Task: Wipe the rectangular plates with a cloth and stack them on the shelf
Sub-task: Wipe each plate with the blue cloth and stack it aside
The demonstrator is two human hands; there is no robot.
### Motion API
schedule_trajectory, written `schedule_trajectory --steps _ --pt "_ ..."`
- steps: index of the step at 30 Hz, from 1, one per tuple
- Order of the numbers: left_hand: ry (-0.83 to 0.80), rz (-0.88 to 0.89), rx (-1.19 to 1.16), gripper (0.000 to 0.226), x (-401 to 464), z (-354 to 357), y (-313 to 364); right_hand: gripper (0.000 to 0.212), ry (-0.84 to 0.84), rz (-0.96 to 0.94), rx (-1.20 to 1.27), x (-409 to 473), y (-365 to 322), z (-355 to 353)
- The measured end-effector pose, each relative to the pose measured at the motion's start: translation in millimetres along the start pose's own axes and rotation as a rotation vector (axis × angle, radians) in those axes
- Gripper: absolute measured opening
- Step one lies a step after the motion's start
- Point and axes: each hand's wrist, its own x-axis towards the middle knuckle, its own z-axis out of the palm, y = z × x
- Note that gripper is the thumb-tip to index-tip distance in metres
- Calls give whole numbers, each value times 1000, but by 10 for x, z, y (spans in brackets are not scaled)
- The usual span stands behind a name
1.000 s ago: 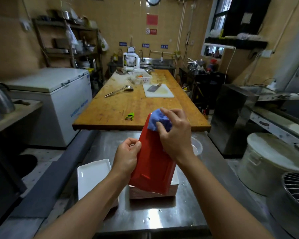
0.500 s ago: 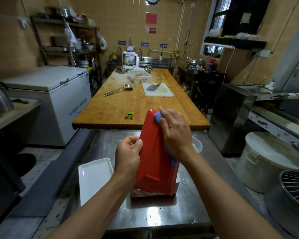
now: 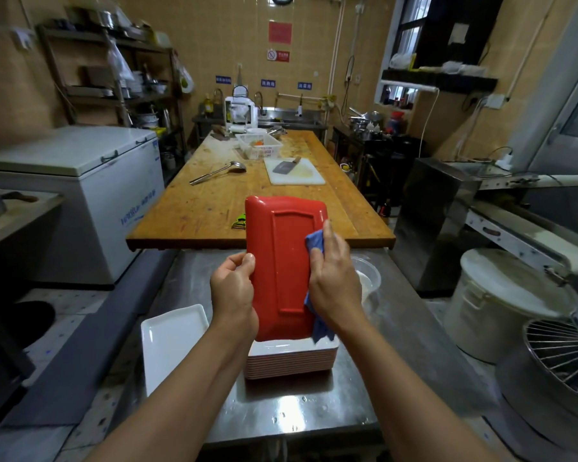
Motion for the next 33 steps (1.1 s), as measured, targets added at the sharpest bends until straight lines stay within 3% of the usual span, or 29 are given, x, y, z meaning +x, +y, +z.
schedule_trajectory --steps 5,7,10,16,19,23,26,29,31,33 --pt "55 1 -130 19 139 74 70 53 22 60 102 -305 51 -1" --pt "63 -10 -175 18 144 110 67 51 59 183 344 -264 69 -92" --pt "44 -64 -203 16 158 130 53 51 -17 439 823 -68 124 -231" --pt "-89 -167 -87 15 261 66 45 20 -188 530 1017 64 167 -299" --pt "-175 -144 167 18 263 -28 105 24 -239 515 1041 101 269 -375" --pt "-66 316 618 56 356 -51 404 41 -375 477 1012 150 384 -534" --pt "-265 486 987 69 487 10 671 43 -504 438 945 183 454 -643" --pt "-532 305 1102 51 524 108 835 49 -601 395 878 208 468 -699" --pt "-640 140 1042 33 513 131 892 52 -648 361 875 225 452 -740" --pt "-701 8 934 41 506 91 893 60 -676 328 879 249 426 -780"
